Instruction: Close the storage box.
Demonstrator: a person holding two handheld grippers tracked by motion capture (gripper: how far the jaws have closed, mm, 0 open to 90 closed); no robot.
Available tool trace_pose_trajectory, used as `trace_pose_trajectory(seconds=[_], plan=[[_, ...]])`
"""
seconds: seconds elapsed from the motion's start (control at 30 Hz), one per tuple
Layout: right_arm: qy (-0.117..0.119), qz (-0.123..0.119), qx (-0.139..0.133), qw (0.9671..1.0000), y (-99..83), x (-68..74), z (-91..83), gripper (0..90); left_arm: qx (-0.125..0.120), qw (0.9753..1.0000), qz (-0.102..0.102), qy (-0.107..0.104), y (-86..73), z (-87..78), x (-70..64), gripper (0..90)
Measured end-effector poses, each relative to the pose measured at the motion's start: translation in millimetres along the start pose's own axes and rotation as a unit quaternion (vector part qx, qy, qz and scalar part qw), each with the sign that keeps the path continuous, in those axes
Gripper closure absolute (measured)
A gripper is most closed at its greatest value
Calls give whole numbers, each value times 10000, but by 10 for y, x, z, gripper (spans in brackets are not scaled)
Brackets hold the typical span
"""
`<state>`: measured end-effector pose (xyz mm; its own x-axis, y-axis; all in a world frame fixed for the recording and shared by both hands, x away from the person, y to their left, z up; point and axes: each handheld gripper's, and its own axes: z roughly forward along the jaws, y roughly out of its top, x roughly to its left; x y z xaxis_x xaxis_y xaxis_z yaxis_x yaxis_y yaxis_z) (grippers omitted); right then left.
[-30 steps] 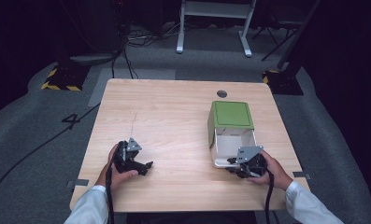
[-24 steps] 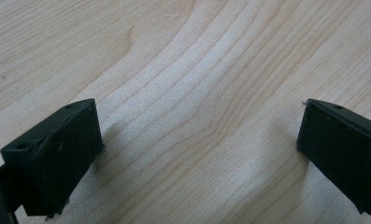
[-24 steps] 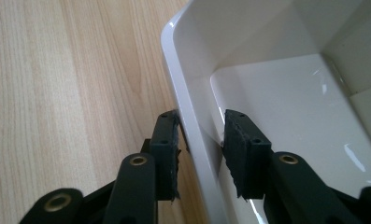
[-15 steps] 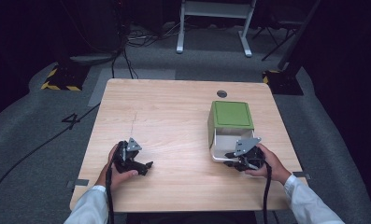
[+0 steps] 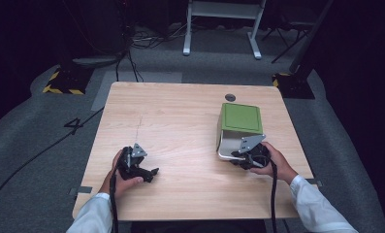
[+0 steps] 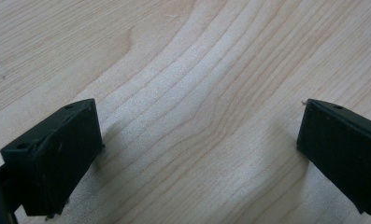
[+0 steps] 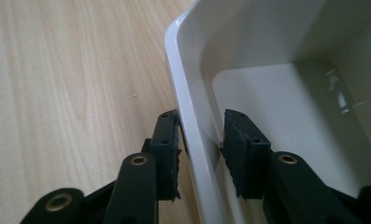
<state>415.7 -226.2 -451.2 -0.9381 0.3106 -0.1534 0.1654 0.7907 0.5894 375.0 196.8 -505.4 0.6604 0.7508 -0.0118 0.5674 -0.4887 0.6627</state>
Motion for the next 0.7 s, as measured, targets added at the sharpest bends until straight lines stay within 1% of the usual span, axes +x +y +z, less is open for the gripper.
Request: trace_pose_trajectory(seconds=[0.07,0.13,0.33,0.37,0.4,0.43,0.47,0.5,0.53,0.57,0.7], plan=[[-8,54,-7,10000,11,-20,6,664,0,10000,0,0,0,0,0,1],[-88,54,15,9999,18,-40,15,663,1,10000,0,0,0,0,0,1],[-342,177,38,9993,36,-101,43,655,0,10000,1,0,0,0,0,1],[-408,236,52,9989,39,-127,50,642,5,10000,1,3,0,-1,0,1],[-408,236,52,9989,39,-127,50,642,2,10000,1,0,0,0,0,1],[-441,345,51,9984,38,-155,57,641,0,10000,1,1,0,0,0,1],[-441,345,51,9984,38,-155,57,641,0,10000,0,0,0,0,0,1],[-485,378,60,9981,38,-160,61,641,1,10000,2,0,0,0,0,1],[-518,357,54,9980,38,-169,65,641,9,10000,3,-2,1,-1,1,1],[-586,411,67,9974,39,-173,71,637,1,10000,0,0,0,0,0,1],[-663,458,71,9967,33,-184,80,627,2,10000,0,0,0,0,0,1]])
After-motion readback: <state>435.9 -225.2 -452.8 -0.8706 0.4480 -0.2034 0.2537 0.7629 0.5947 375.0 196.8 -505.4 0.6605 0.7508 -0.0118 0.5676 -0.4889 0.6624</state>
